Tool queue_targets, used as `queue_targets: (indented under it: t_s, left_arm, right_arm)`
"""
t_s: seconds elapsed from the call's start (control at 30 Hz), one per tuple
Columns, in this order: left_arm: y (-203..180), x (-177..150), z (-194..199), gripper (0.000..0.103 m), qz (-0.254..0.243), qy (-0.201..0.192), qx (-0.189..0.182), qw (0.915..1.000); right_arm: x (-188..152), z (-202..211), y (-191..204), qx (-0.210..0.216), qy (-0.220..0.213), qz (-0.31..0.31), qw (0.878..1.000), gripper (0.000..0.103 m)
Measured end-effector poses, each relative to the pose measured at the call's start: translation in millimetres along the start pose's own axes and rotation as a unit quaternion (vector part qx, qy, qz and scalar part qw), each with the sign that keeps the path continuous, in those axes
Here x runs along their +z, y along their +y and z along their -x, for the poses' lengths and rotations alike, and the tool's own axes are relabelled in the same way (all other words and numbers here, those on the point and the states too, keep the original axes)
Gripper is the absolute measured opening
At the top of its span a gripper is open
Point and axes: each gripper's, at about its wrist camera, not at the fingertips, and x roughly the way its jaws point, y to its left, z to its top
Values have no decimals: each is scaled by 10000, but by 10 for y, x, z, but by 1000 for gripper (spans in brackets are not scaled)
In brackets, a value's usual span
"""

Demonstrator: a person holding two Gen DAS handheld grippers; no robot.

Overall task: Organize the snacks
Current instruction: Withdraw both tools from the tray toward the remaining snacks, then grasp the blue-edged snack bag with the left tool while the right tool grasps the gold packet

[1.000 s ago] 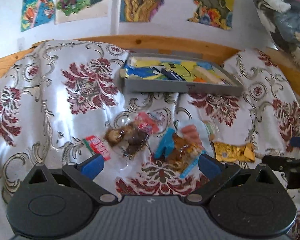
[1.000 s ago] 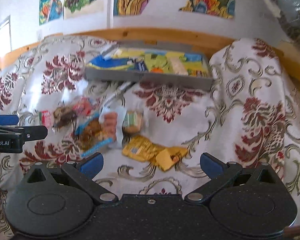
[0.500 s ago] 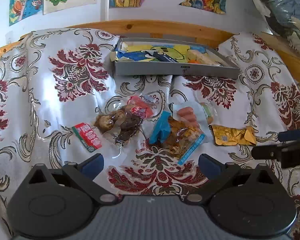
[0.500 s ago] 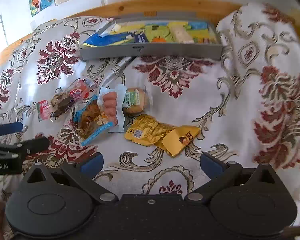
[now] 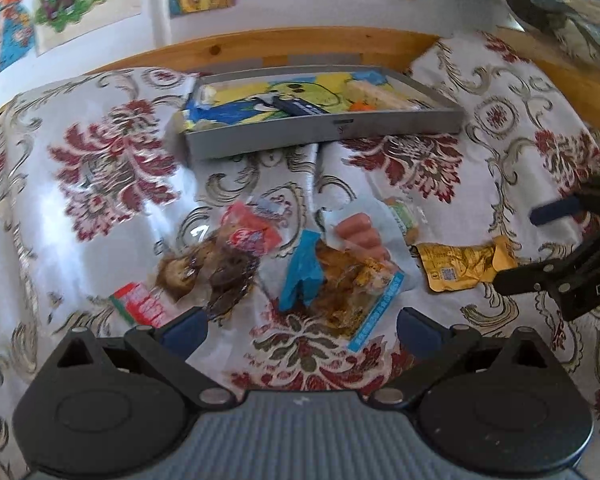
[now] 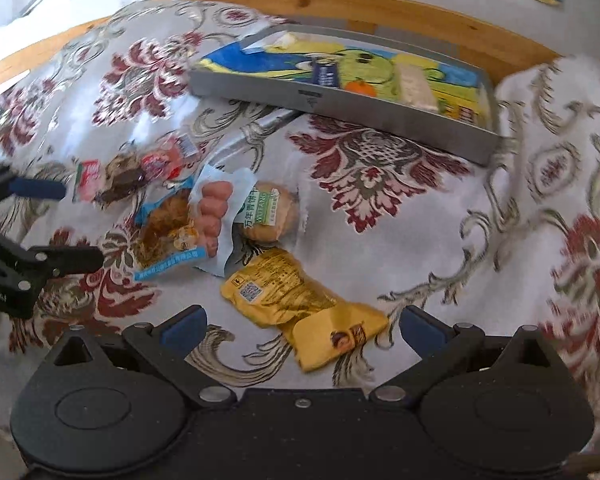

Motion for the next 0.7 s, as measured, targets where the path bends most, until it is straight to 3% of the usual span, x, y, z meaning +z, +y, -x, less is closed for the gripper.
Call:
queue_targets:
  t_s: [0.23,0.53,0.7]
  left_arm:
    - [-100,75,-213,102,-730,169,-336,9966]
    - [-119,207,-593,102,-1248,404,-578,9897]
    - [-147,243,-758,102,-1755,536,-719,9804]
  right_arm:
    - [-8,-205,-125,561,-15,787,9953,102]
    - [35,-443,-351,1262,4,803,9887,102]
    - [39,-532,-318,1358,26,1073,9849,102]
